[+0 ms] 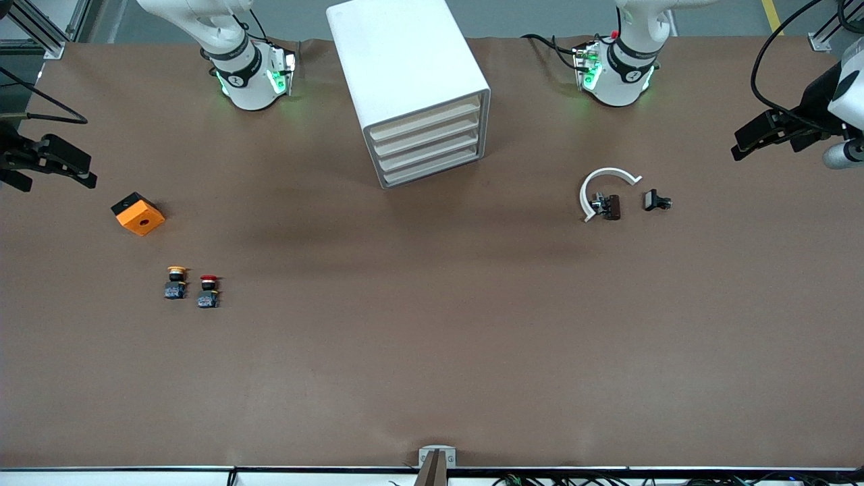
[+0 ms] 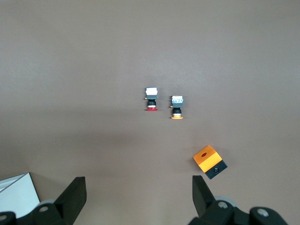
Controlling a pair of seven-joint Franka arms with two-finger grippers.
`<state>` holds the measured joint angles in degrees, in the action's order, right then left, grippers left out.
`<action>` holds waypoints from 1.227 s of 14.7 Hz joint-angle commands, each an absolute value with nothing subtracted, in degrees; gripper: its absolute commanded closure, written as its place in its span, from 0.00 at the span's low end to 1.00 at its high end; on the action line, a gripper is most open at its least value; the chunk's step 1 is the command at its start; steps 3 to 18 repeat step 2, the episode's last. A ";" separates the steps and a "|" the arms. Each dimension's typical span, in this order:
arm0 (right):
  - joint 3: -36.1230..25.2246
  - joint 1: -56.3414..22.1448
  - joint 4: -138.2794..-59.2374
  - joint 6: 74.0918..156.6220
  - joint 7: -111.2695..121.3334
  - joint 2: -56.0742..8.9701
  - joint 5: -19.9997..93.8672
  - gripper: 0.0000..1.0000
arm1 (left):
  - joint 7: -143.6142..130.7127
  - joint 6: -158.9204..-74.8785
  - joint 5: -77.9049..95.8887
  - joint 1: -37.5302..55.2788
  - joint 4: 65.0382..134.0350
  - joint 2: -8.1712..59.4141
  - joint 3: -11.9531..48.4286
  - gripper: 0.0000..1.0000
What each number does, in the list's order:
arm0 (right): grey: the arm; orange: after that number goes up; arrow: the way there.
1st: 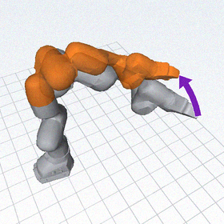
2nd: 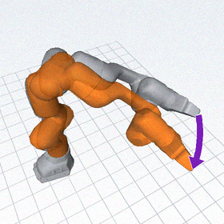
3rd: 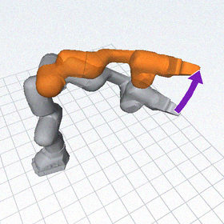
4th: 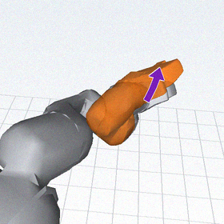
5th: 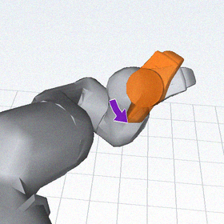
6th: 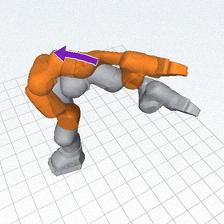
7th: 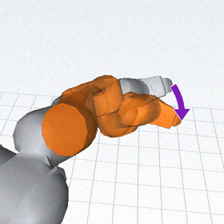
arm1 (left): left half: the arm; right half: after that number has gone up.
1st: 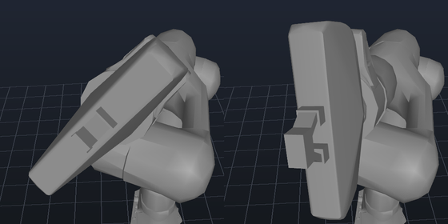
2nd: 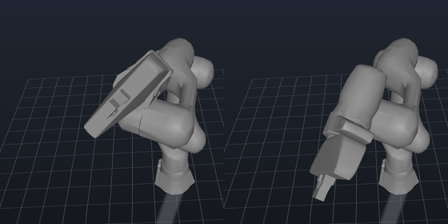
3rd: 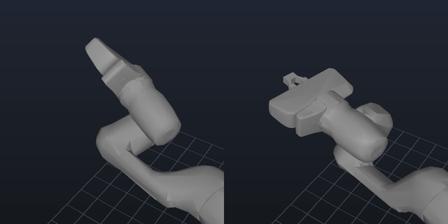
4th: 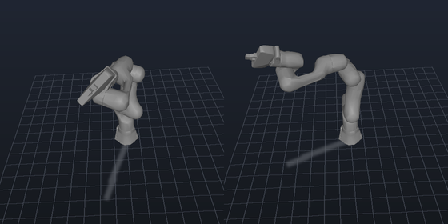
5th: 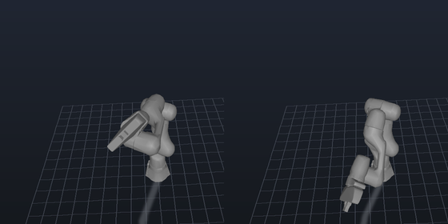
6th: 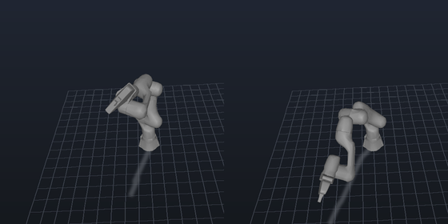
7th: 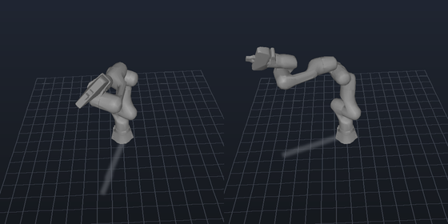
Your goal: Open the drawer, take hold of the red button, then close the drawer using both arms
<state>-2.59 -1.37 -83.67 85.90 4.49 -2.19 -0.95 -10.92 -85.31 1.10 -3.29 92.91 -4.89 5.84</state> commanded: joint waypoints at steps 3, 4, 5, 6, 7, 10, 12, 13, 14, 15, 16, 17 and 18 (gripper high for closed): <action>-2.37 -1.05 -81.74 84.73 4.57 -3.16 -0.79 0.00 | -10.72 -85.61 0.88 -3.08 91.85 -4.31 5.71 0.00; -2.37 -1.05 -81.74 84.73 4.57 -3.16 -0.79 0.00 | -10.72 -85.61 0.88 -3.08 91.85 -4.31 5.71 0.00; -2.37 -1.05 -81.74 84.73 4.57 -3.16 -0.79 0.00 | -10.72 -85.61 0.88 -3.08 91.85 -4.31 5.71 0.00; -2.37 -1.05 -81.74 84.73 4.57 -3.16 -0.79 0.00 | -10.72 -85.61 0.88 -3.08 91.85 -4.31 5.71 0.00; -2.37 -1.05 -81.74 84.73 4.57 -3.16 -0.79 0.00 | -10.72 -85.61 0.88 -3.08 91.85 -4.31 5.71 0.00; -2.37 -1.05 -81.74 84.73 4.57 -3.16 -0.79 0.00 | -10.72 -85.61 0.88 -3.08 91.85 -4.31 5.71 0.00; -2.37 -1.05 -81.74 84.73 4.57 -3.16 -0.79 0.00 | -10.72 -85.61 0.88 -3.08 91.85 -4.31 5.71 0.00; -2.37 -1.05 -81.74 84.73 4.57 -3.16 -0.79 0.00 | -10.72 -85.61 0.88 -3.08 91.85 -4.31 5.71 0.00; -2.37 -1.05 -81.74 84.73 4.57 -3.16 -0.79 0.00 | -10.72 -85.61 0.88 -3.08 91.85 -4.31 5.71 0.00; -2.37 -1.05 -81.74 84.73 4.57 -3.16 -0.79 0.00 | -10.72 -85.61 0.88 -3.08 91.85 -4.31 5.71 0.00; -2.37 -1.05 -81.74 84.73 4.57 -3.16 -0.79 0.00 | -10.72 -85.61 0.88 -3.08 91.85 -4.31 5.71 0.00; -2.37 -1.05 -81.74 84.73 4.57 -3.16 -0.79 0.00 | -10.72 -85.61 0.88 -3.08 91.85 -4.31 5.71 0.00; -2.37 -1.05 -81.74 84.73 4.57 -3.16 -0.79 0.00 | -10.72 -85.61 0.88 -3.08 91.85 -4.31 5.71 0.00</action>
